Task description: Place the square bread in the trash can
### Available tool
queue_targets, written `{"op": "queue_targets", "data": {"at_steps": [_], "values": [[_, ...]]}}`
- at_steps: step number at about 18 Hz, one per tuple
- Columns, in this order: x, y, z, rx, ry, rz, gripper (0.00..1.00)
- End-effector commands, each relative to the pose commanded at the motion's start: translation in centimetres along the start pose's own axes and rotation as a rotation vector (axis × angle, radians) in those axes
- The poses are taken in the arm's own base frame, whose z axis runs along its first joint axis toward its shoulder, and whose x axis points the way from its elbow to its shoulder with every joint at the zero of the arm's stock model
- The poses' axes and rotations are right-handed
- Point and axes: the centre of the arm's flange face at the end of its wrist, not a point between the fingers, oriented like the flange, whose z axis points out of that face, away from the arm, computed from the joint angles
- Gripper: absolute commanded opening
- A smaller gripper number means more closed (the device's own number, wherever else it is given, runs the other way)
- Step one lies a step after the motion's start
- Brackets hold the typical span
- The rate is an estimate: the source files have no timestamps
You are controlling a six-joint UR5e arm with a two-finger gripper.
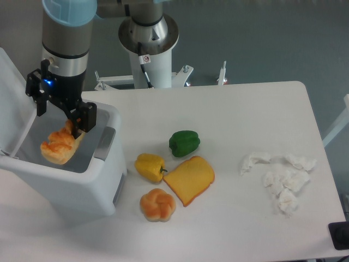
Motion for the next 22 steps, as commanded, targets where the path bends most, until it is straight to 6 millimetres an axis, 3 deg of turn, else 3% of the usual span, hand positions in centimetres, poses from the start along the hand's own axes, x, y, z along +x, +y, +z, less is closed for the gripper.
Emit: {"op": "queue_targets", "data": {"at_steps": [9,15,18,22], "values": [[-0.4,0.3,-0.7,0.009,-0.002,-0.01,1.0],[-7.9,2.9,-5.8,0.074,-0.088,-0.078,1.0],[-12.9,5.9,-7.4,0.065,-0.133,-0.004,1.0],[-17.5,9.1,-8.3,0.037,-0.176,0.057,1.0]]}}
